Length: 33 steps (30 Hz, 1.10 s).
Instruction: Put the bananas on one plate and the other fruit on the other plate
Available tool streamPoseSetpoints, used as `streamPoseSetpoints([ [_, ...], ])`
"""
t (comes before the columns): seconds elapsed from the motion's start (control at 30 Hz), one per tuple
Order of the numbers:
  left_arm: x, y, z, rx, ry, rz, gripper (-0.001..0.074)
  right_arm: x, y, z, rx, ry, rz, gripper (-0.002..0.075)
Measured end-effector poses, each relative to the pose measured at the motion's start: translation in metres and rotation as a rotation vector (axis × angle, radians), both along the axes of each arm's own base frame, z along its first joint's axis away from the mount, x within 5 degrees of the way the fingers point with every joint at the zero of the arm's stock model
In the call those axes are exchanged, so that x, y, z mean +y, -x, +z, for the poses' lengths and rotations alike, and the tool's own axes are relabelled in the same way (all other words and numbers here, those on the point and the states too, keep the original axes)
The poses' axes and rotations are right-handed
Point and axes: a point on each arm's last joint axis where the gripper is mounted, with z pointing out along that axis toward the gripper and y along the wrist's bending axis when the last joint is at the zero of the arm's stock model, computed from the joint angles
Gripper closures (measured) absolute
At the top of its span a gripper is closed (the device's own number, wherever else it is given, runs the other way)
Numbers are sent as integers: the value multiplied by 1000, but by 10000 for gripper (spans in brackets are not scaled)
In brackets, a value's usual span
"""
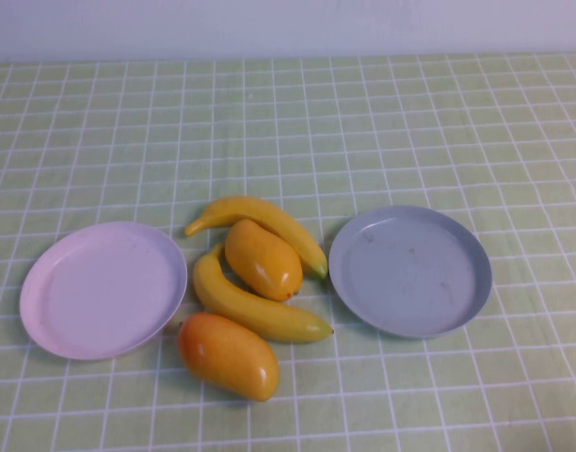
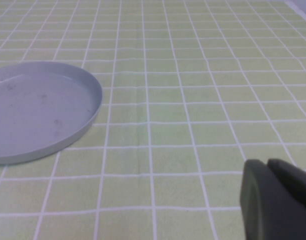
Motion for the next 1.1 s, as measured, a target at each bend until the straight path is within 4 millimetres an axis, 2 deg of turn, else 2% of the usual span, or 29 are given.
streamPoseSetpoints([
  [0.1, -4, 2, 7, 20, -30, -43, 737, 0, 0, 0, 0, 0, 0, 742],
  [0.3, -13, -6, 57, 132, -208, -182, 737, 0, 0, 0, 0, 0, 0, 741],
  [0.43, -21, -26, 88, 243, -439, -354, 737, 0, 0, 0, 0, 0, 0, 741],
  [0.67, -35, -72, 122, 313, -852, -798, 736, 0, 0, 0, 0, 0, 0, 741],
  [0.87, -63, -113, 129, 169, -1090, -1153, 737, 0, 0, 0, 0, 0, 0, 741],
  [1.1, -110, -148, 108, 182, -1338, -1506, 736, 0, 0, 0, 0, 0, 0, 742],
])
